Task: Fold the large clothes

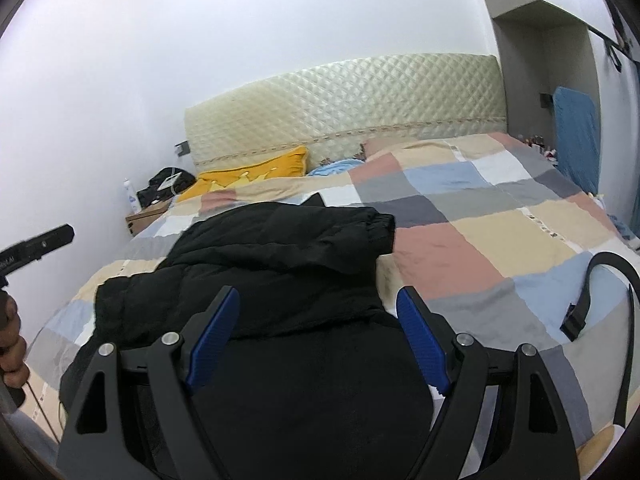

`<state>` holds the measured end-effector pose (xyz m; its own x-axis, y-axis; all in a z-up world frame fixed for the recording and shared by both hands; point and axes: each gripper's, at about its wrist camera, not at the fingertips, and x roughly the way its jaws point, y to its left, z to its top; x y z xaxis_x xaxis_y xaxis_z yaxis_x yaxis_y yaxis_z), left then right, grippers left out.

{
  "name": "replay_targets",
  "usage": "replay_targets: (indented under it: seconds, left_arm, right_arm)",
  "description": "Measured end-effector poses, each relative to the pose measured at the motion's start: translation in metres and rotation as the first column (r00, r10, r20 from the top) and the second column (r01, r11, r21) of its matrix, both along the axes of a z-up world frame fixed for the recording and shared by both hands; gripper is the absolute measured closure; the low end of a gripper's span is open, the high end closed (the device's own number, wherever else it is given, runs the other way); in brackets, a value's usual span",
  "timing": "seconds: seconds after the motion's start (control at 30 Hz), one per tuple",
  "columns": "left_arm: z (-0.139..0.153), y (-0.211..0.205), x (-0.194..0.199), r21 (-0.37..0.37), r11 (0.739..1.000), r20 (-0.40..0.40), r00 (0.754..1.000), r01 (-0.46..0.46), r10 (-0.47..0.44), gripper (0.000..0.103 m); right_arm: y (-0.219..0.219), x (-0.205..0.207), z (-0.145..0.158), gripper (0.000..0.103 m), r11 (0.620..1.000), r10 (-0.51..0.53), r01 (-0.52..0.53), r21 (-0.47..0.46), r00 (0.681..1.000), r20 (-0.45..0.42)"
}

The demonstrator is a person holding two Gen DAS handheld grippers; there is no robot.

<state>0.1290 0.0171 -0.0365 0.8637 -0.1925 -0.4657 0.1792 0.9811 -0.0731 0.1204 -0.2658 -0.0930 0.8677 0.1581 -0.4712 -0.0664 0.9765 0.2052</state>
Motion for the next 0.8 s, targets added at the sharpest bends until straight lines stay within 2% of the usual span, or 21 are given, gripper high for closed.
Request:
replay_targets:
  seconds: [0.1, 0.17, 0.27, 0.37, 0.53, 0.67, 0.8]
  left_arm:
    - [-0.002, 0.008, -0.010, 0.005, 1.000, 0.011, 1.000, -0.022, 0.022, 0.040]
    - [-0.006, 0.020, -0.016, -0.029, 0.999, 0.018, 0.999, -0.045, 0.046, 0.040]
    - [-0.016, 0.032, -0.017, -0.083, 0.995, -0.008, 0.998, -0.062, 0.062, 0.040]
    - [-0.025, 0.042, -0.017, -0.075, 0.993, -0.028, 0.996, -0.092, 0.090, 0.040]
    - [-0.038, 0.046, -0.013, -0.036, 0.990, -0.043, 0.990, -0.137, 0.135, 0.040]
    - [-0.049, 0.047, -0.006, -0.026, 0.988, -0.068, 0.986, -0.154, 0.152, 0.040]
    - [-0.057, 0.050, 0.001, -0.024, 0.984, -0.081, 0.982, -0.174, 0.171, 0.040]
  right_arm:
    - [0.008, -0.008, 0.001, 0.022, 1.000, 0.013, -0.013, -0.005, 1.000, 0.017]
    - [0.014, -0.009, 0.002, 0.022, 1.000, 0.014, -0.013, -0.026, 1.000, 0.023]
    - [0.019, -0.003, 0.005, 0.022, 0.999, 0.037, -0.036, -0.019, 0.999, 0.024]
    - [0.020, 0.013, 0.010, 0.022, 0.998, 0.054, -0.054, -0.008, 0.998, 0.016]
    - [0.004, 0.080, 0.002, 0.022, 0.993, 0.081, -0.072, 0.091, 0.992, -0.101]
    - [-0.023, 0.137, -0.025, 0.022, 0.978, 0.047, 0.003, 0.210, 0.971, -0.235]
    - [-0.049, 0.178, -0.056, 0.022, 0.972, -0.006, 0.077, 0.221, 0.952, -0.306]
